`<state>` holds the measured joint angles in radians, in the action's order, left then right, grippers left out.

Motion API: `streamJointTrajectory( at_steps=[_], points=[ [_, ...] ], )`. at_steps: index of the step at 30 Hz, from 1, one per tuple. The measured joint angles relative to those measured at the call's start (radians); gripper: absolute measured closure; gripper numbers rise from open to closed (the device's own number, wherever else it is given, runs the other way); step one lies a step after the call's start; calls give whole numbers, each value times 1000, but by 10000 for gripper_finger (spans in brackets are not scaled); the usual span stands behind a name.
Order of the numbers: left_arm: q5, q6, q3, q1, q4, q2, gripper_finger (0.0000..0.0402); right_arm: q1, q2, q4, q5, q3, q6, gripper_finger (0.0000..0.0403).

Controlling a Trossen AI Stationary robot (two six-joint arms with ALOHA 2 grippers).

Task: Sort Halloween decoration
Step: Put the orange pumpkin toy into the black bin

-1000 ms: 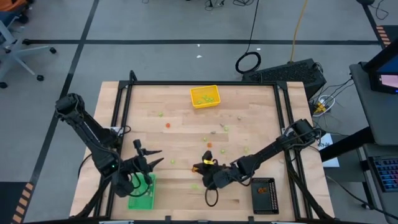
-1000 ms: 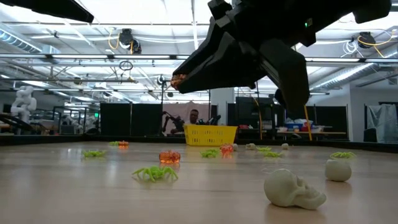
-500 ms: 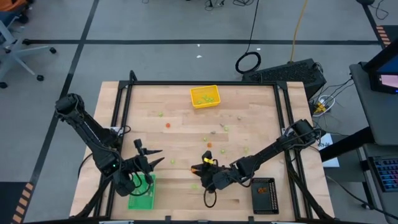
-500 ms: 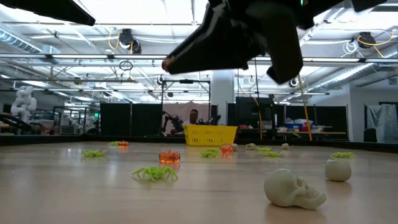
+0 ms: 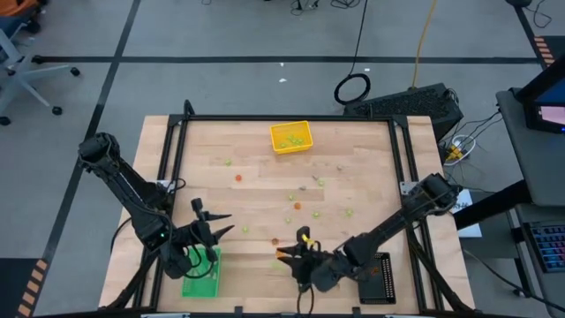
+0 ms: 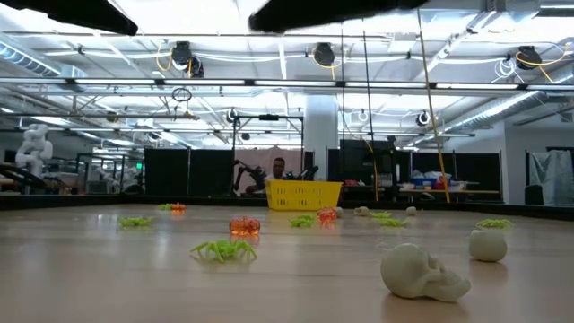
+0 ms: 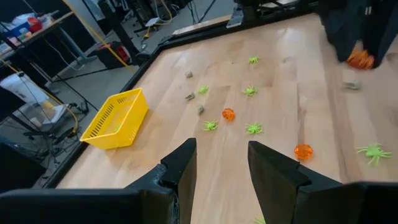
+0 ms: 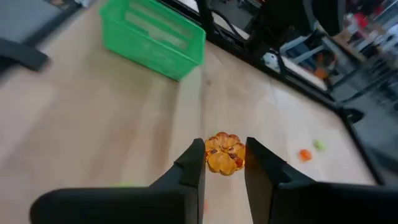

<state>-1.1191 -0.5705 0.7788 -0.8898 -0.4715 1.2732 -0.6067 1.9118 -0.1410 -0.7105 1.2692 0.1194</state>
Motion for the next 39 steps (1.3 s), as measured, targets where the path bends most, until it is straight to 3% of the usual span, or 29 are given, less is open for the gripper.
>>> streamJointTrajectory(
  at_steps=[11, 19, 24, 30, 39],
  points=[
    [68, 0, 0, 0, 135, 0, 259, -124, -131, 383, 17, 46, -499, 350],
    [69, 0, 0, 0, 191, 25, 259, -201, -261, 672, 202, 46, -864, 349],
    [81, 0, 0, 4, 204, 31, 259, -237, -298, 817, 411, 45, -1046, 345],
    [220, 4, 0, 27, 203, 32, 259, -285, -306, 1021, 581, 44, -1285, 344],
    [414, 7, 0, 87, 201, 32, 259, -372, -287, 1188, 553, 44, -1516, 344]
  ],
)
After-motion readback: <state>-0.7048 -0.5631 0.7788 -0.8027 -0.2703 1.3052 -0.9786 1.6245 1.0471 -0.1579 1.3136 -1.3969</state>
